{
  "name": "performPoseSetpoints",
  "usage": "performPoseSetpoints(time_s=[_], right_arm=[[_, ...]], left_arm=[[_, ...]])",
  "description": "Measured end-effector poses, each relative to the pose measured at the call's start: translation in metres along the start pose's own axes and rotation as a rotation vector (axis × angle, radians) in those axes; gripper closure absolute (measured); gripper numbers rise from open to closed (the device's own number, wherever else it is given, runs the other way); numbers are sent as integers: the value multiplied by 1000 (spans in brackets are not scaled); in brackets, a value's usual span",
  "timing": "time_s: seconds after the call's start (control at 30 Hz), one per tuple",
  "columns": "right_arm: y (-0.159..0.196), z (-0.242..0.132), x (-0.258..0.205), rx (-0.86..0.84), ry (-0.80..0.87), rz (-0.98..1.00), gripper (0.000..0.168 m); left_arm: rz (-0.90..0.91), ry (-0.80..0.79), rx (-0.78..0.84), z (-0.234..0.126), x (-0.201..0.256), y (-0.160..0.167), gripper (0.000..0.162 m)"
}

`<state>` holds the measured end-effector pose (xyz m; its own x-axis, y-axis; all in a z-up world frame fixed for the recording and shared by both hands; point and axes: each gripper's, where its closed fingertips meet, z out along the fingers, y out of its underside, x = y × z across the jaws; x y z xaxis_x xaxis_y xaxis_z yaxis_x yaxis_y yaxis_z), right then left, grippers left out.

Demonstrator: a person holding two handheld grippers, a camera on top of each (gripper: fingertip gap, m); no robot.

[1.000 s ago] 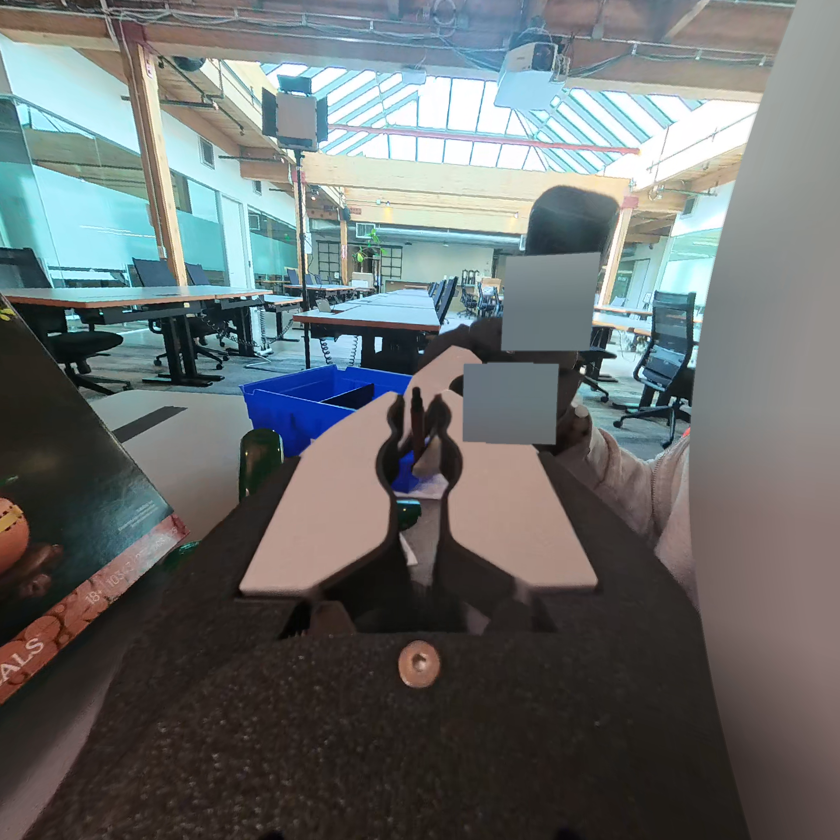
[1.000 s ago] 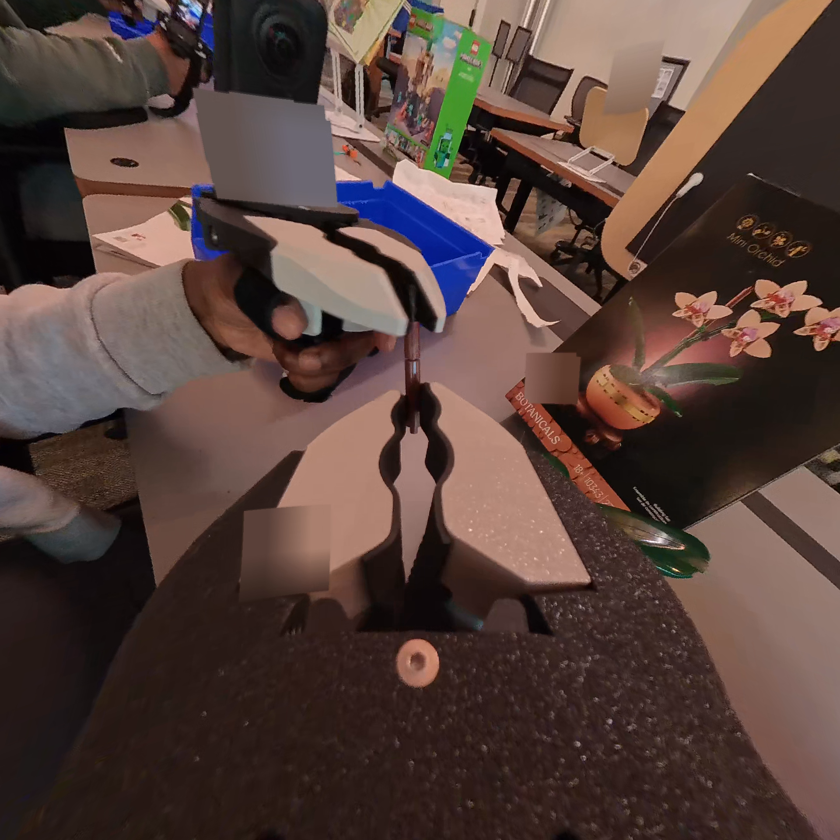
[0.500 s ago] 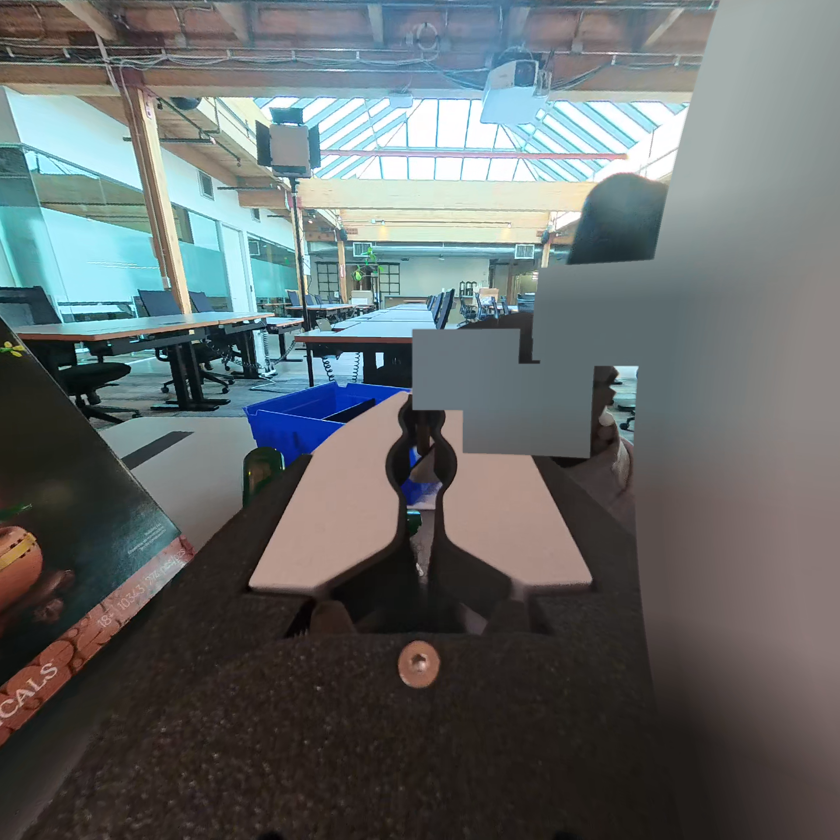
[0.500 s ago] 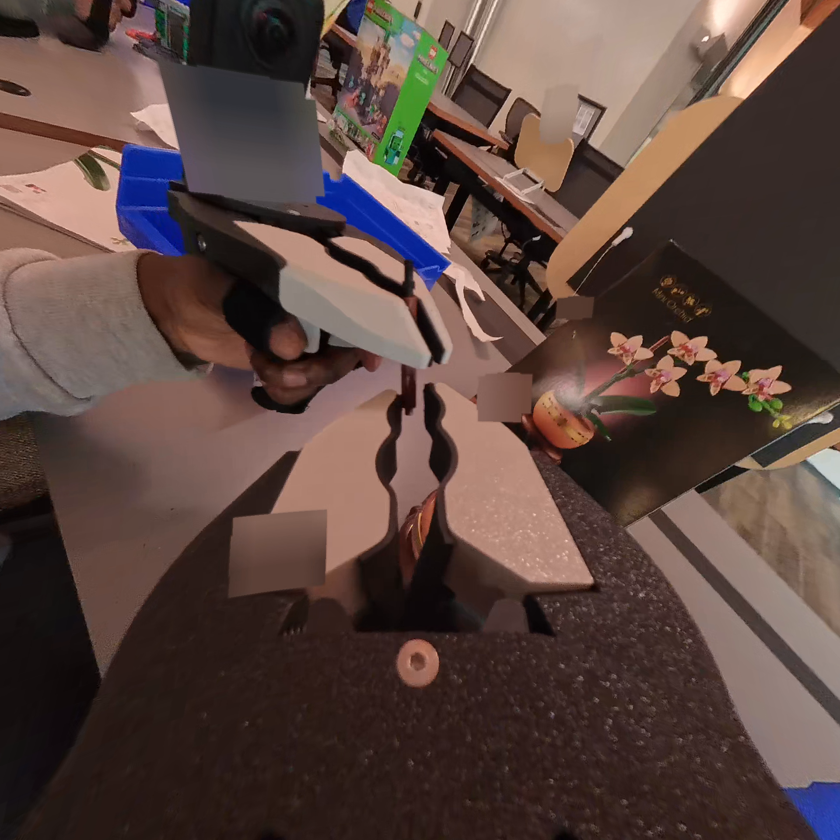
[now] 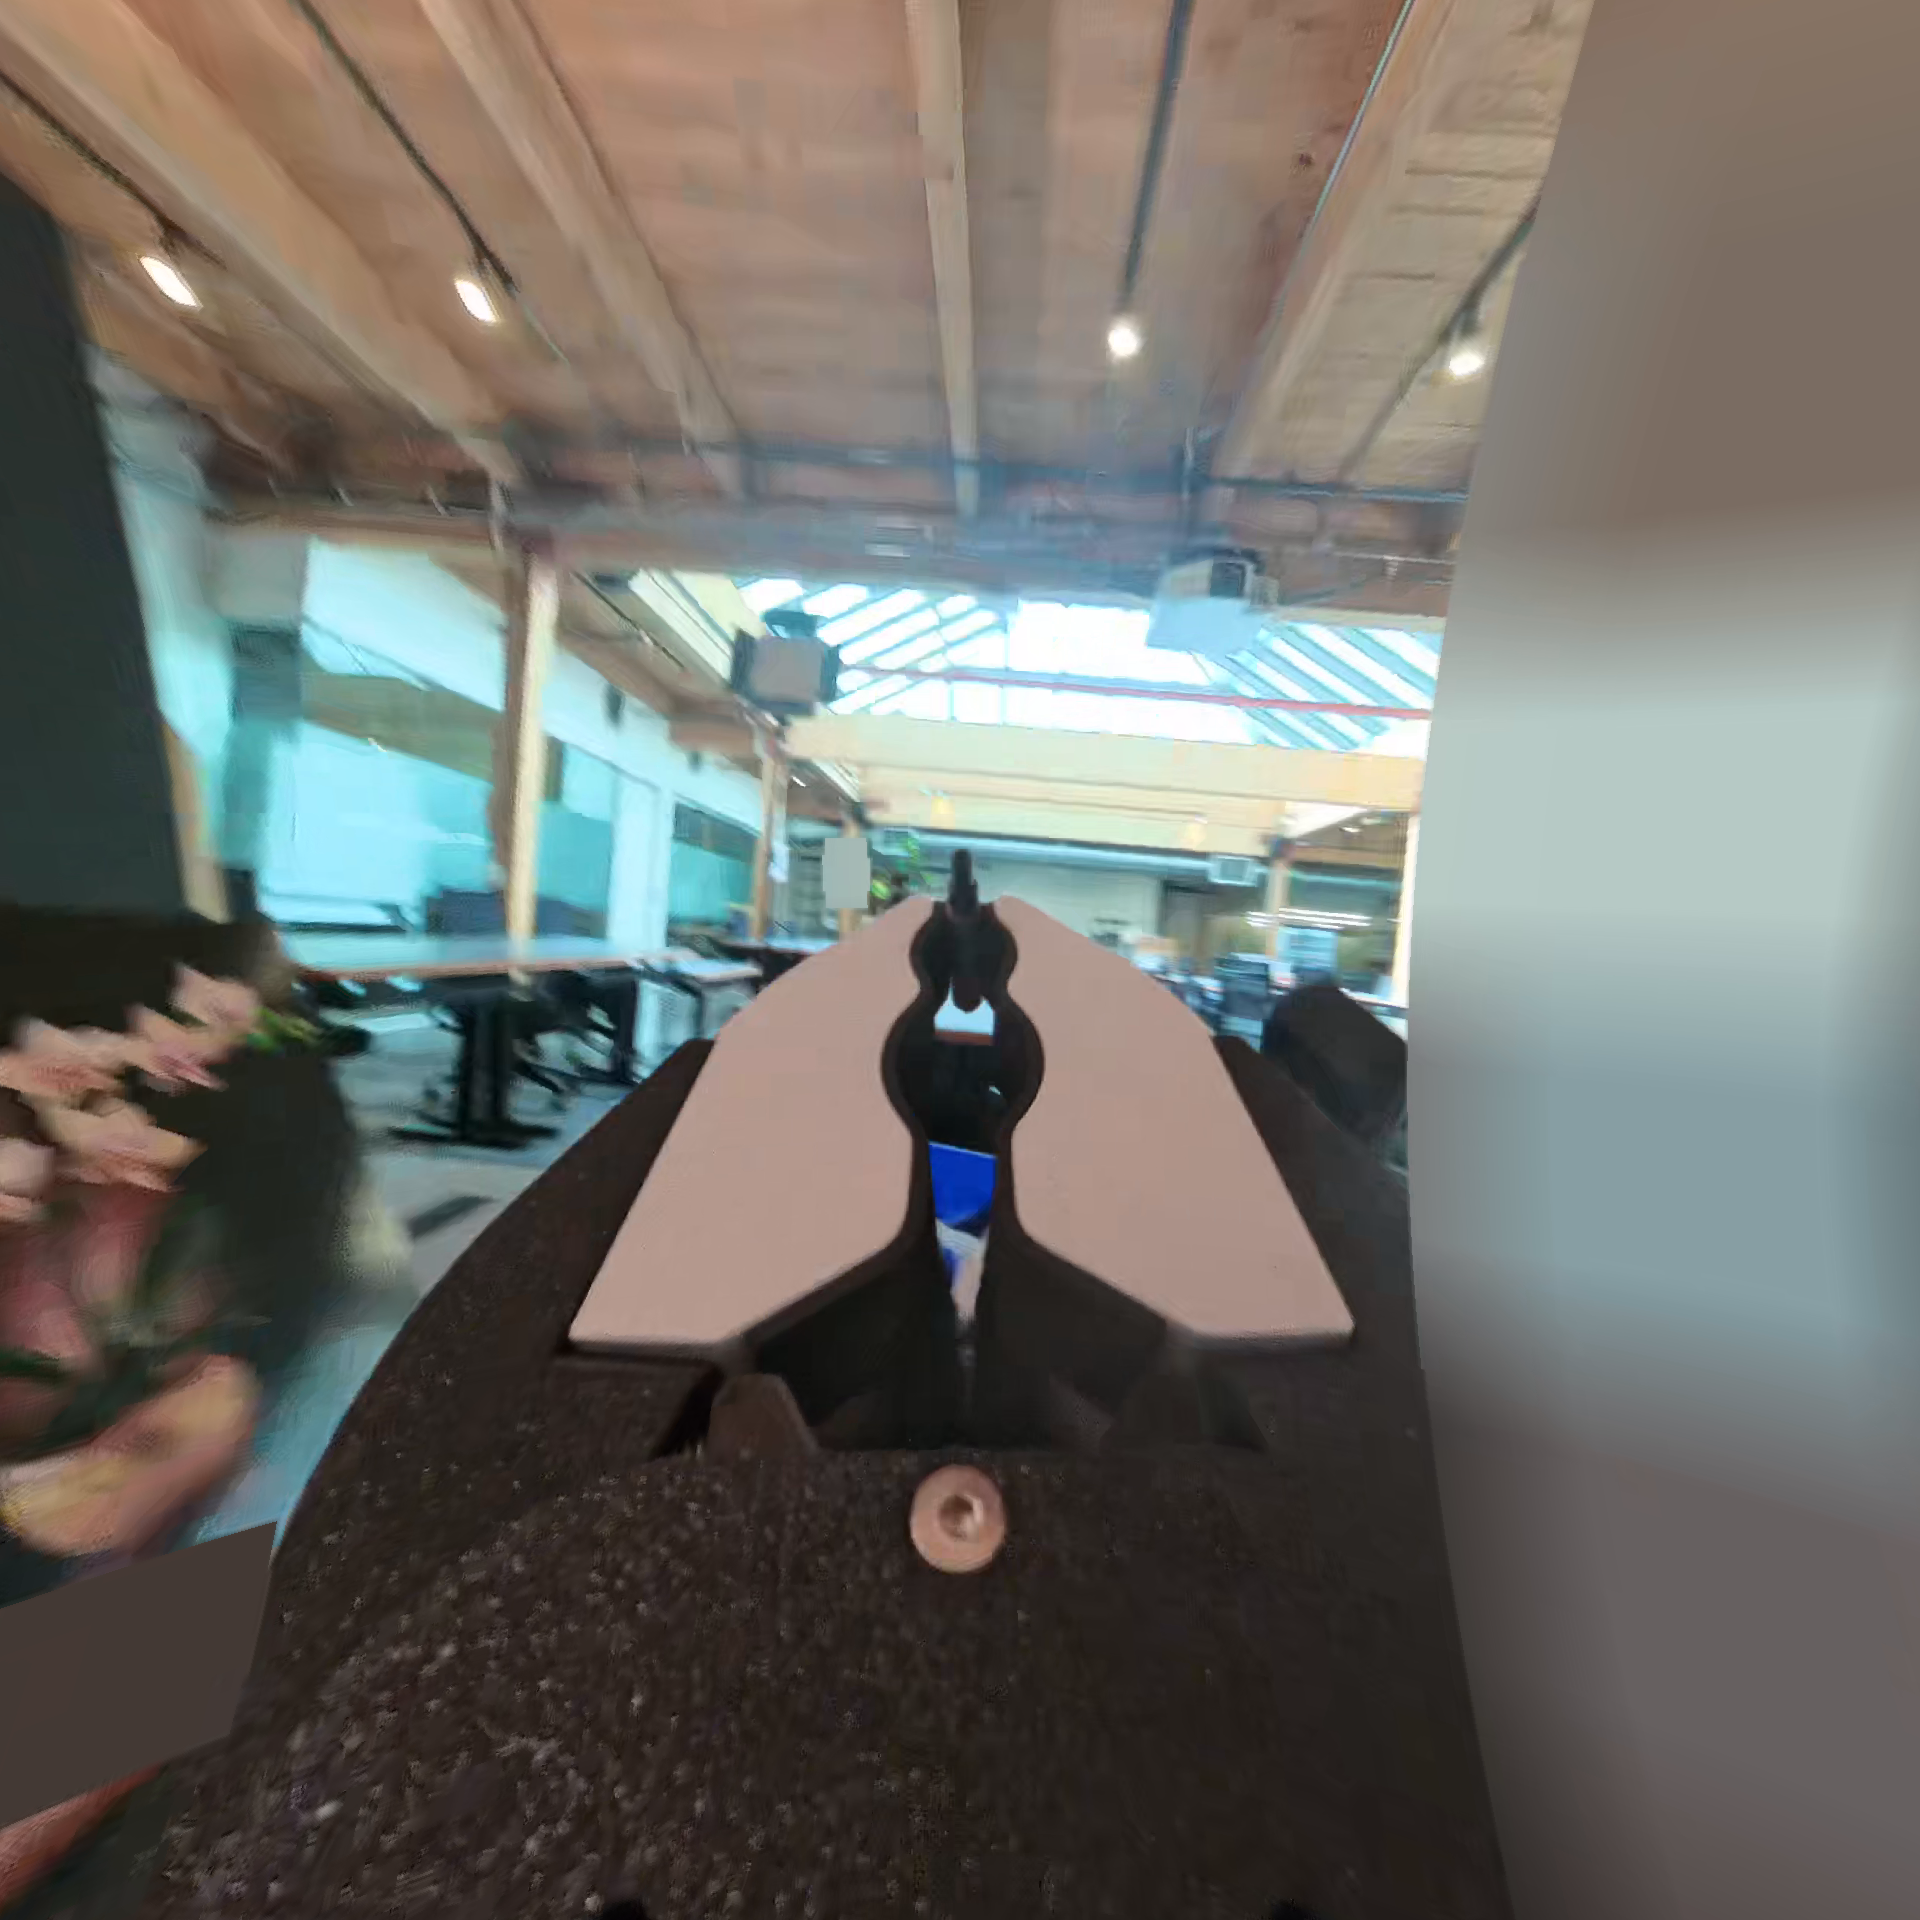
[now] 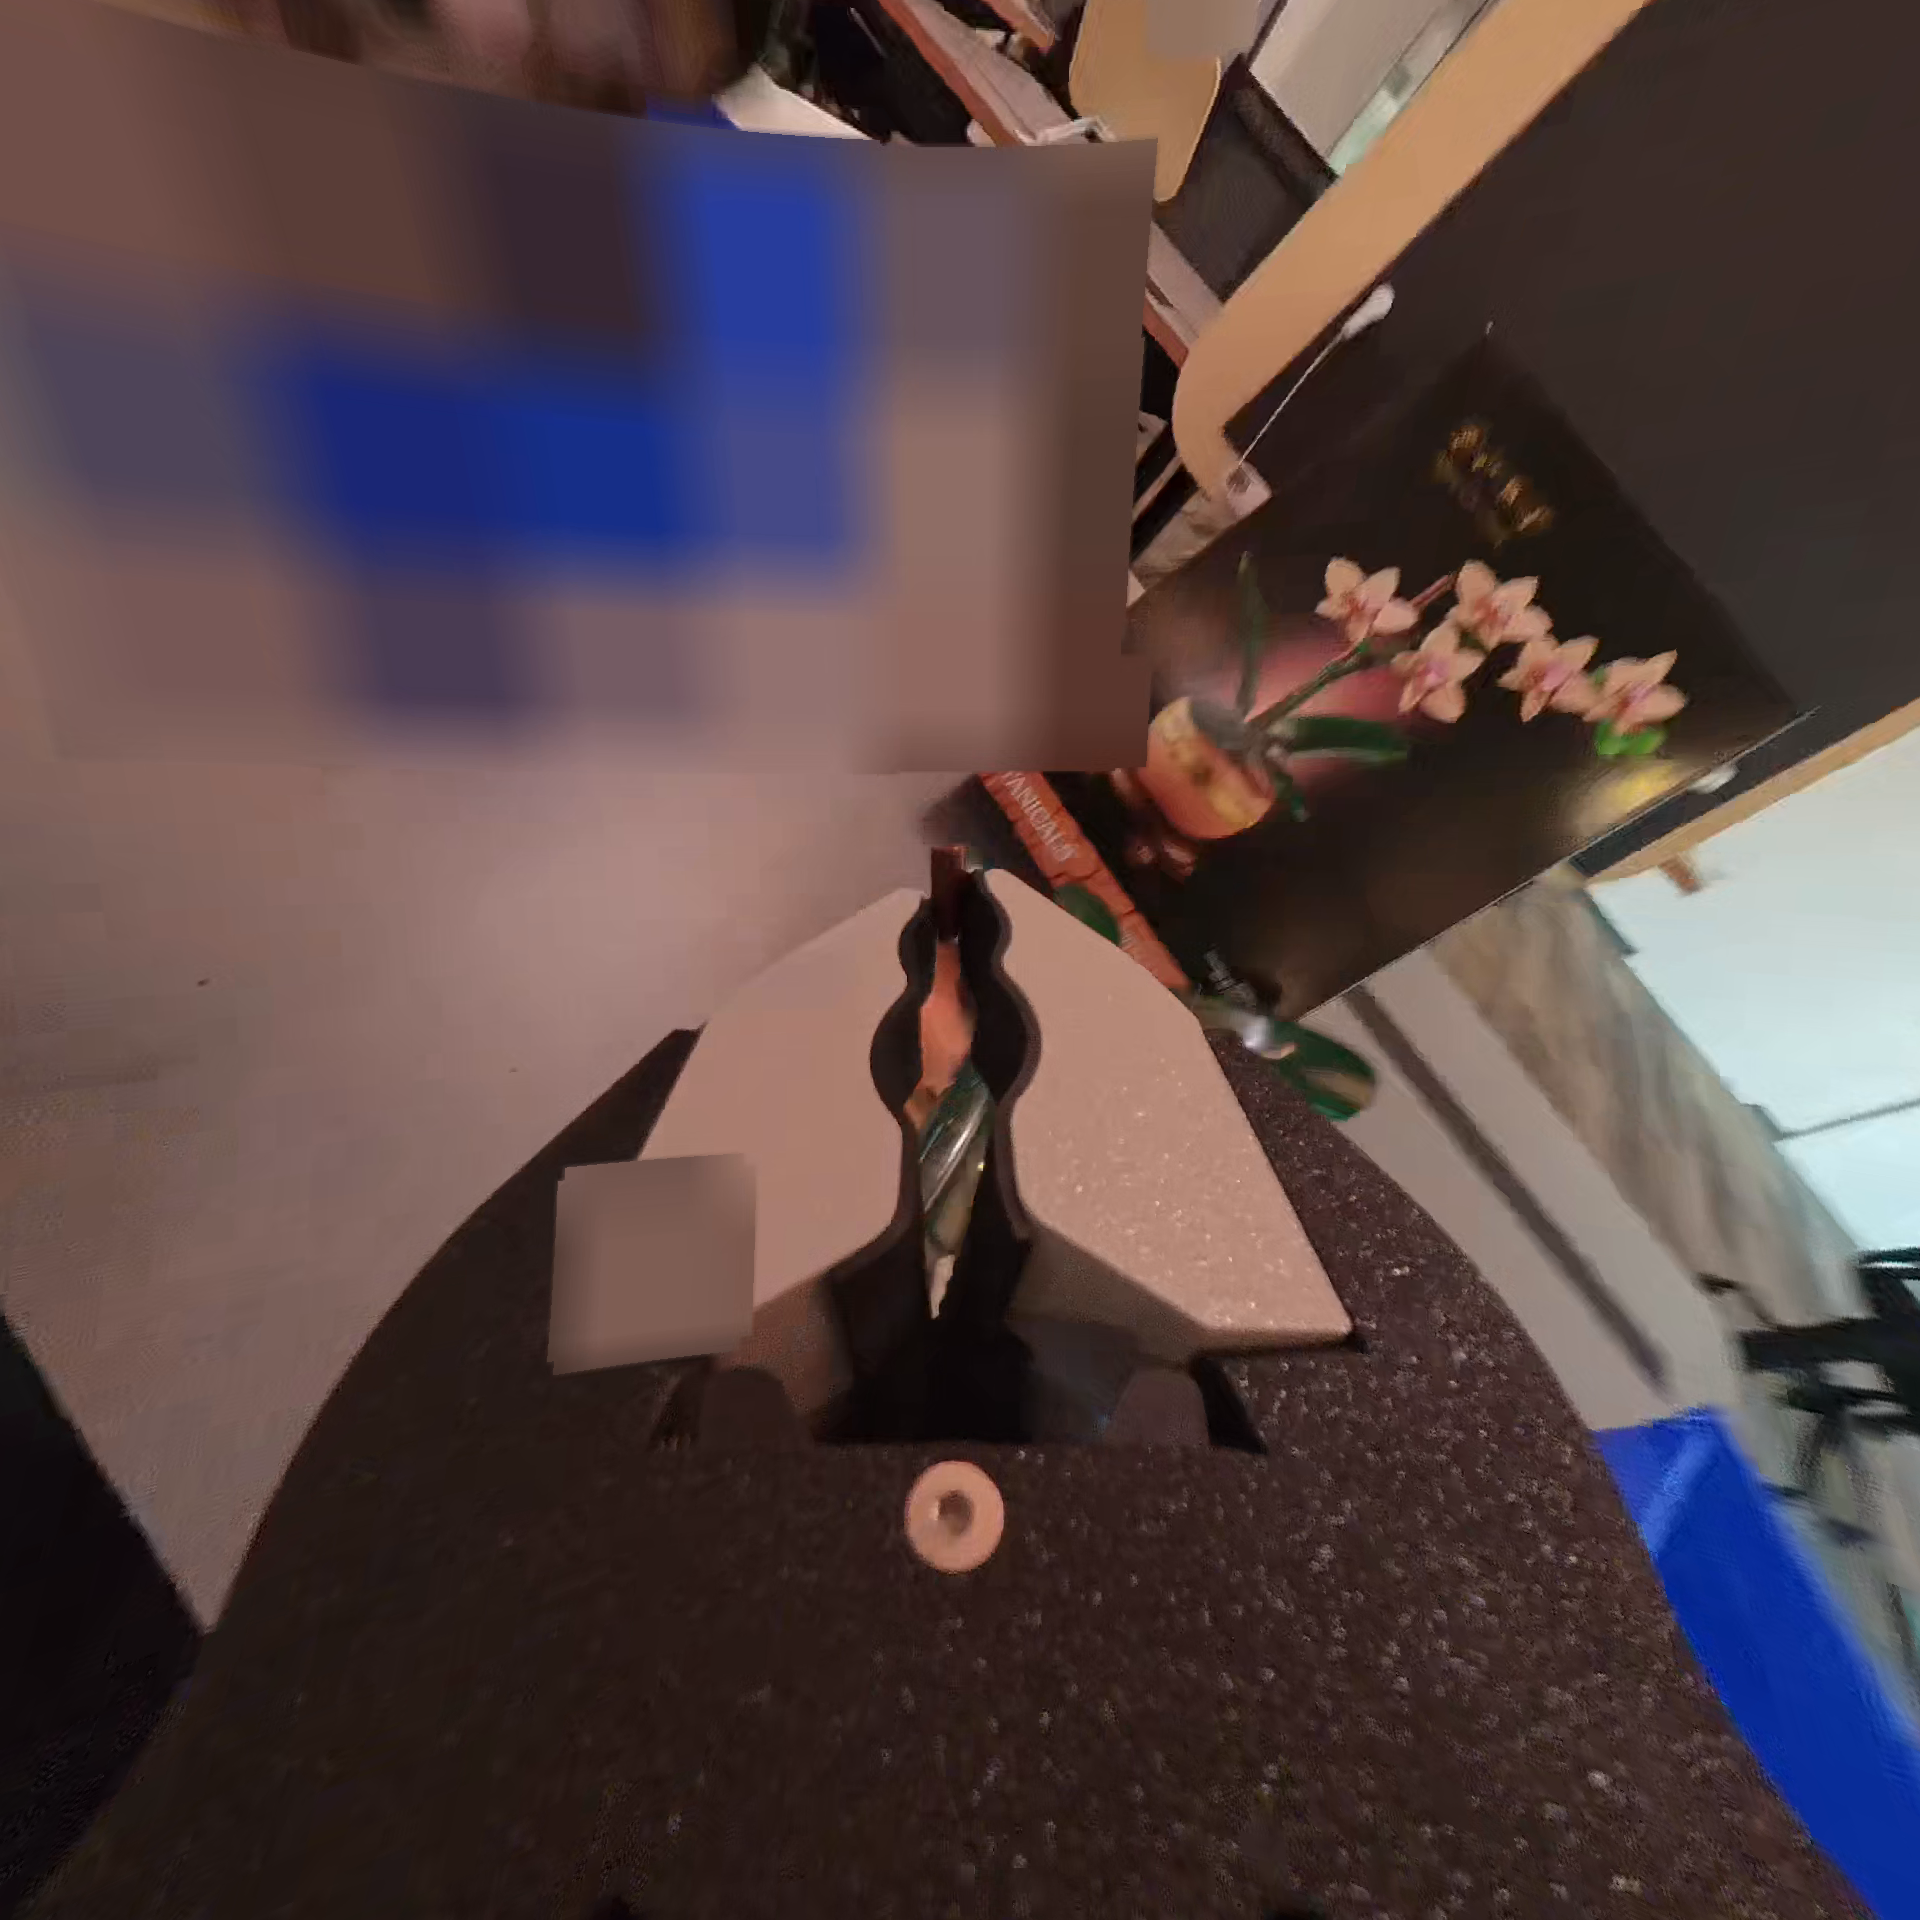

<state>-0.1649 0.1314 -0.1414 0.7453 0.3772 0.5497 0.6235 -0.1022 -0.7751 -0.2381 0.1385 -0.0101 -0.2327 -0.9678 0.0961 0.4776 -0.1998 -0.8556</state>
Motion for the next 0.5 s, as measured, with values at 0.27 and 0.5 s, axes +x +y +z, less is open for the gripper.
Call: performPoseSetpoints(time_s=[0.27,0.5], right_arm=[[14,-52,33,222,-3,243,164],[73,-155,127,192,241,348,163]], left_arm=[[171,-70,-137,-16,2,-6,157],[195,-82,-180,-10,1,5,157]])
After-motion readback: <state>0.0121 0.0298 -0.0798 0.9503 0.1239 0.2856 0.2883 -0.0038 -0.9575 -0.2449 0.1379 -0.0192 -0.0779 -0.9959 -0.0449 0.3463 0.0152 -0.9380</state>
